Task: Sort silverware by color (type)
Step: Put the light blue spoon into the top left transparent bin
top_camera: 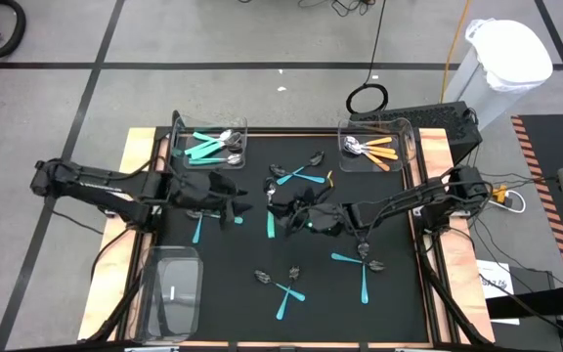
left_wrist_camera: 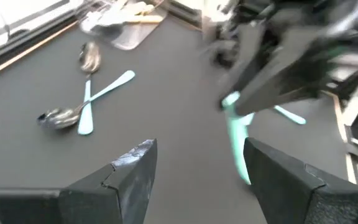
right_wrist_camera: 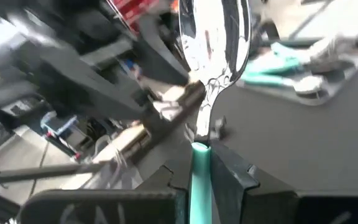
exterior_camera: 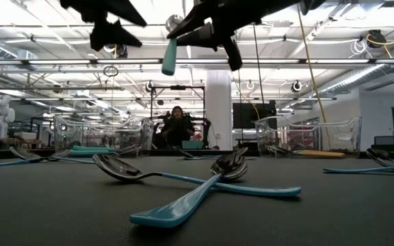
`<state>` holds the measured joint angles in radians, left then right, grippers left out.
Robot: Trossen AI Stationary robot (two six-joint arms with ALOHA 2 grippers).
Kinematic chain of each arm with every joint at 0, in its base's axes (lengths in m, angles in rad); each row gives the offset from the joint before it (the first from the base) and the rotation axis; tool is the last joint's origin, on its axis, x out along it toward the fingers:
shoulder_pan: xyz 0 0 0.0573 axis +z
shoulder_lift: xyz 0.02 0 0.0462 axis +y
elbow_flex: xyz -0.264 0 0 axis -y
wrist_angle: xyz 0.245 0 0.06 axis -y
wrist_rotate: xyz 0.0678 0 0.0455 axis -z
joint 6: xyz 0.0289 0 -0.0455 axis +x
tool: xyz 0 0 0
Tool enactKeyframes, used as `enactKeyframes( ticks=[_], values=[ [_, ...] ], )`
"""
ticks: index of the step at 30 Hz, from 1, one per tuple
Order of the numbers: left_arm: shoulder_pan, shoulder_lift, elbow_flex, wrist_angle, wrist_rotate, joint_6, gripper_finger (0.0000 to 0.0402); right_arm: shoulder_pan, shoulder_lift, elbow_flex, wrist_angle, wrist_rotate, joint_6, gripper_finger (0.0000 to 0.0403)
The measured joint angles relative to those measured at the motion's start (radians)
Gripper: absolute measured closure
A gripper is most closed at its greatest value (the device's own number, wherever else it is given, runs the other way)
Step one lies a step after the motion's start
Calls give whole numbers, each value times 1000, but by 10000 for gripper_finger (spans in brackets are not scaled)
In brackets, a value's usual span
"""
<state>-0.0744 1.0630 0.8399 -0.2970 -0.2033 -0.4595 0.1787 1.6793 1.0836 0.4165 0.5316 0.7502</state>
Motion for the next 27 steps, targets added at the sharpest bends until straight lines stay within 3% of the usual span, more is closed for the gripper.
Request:
enactKeyframes(
  ticks=[7,11,21,24,27],
  values=[
    [110,3,-63,145,195,84,159,-71,0,0,102,-11,-41,372],
    [159,26,-83,235,261,125,159,-127,-1,0,132,-95,-39,372],
    [280,158,-100,444,312,135,161,-243,0,0,202,-295,-33,371],
    [304,185,-100,494,319,174,181,-268,0,0,201,-319,-30,371],
    [325,189,-100,524,328,255,233,-296,0,0,201,-377,7,366]
  ],
)
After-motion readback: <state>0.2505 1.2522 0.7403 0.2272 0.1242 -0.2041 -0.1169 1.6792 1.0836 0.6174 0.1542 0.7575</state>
